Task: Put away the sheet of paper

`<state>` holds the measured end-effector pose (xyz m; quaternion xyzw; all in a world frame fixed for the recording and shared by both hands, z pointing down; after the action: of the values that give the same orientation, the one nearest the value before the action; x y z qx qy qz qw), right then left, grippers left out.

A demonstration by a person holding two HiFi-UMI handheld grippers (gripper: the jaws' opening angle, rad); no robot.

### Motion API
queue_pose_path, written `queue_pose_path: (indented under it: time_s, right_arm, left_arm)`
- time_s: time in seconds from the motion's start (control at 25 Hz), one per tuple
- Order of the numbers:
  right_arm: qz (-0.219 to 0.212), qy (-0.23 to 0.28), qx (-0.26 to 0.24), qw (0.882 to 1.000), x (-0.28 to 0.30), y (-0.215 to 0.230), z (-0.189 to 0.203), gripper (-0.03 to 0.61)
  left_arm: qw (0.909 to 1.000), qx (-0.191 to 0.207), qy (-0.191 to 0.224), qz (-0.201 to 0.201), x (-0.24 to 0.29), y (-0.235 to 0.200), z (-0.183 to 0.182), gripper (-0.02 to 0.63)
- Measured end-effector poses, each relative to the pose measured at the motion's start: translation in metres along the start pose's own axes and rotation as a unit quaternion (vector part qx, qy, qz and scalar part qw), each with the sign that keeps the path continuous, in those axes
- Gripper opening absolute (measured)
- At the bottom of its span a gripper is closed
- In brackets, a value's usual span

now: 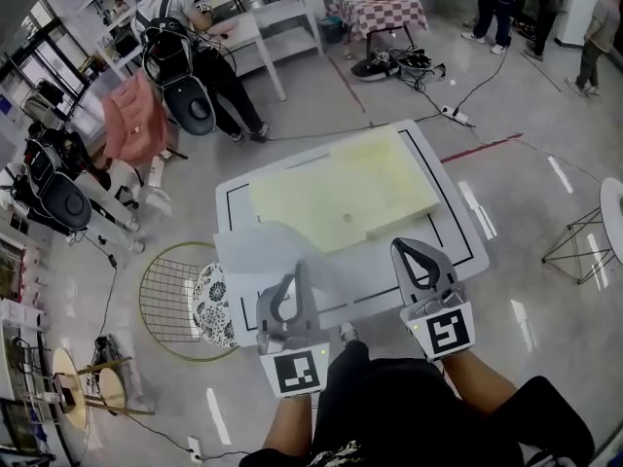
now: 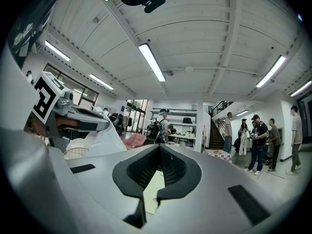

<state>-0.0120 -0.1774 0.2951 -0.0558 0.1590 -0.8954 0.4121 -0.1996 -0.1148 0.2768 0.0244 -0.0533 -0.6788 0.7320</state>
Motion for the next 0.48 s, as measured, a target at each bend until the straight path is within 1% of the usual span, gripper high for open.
queue_pose_path:
  time_s: [0.48]
  right_arm:
    - [0.02, -0.024, -0.007, 0.999, 0.055, -0.022, 0.007, -0.002]
  left_arm:
    - [0.9995, -0.011, -0.015, 0.027, 0.032, -0.052, 0.02, 0.002]
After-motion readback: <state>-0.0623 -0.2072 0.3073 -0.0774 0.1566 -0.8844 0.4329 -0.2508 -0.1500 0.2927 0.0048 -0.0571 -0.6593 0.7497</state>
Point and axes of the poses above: the fingertips, and each gripper's own axes: x forward along the fingers, y to its right, z out of its underside, the point moved 6 cm from there along -x, backward along the fingers, and after that the axes turned 11 degrees about -x, right-handed, at the moved point
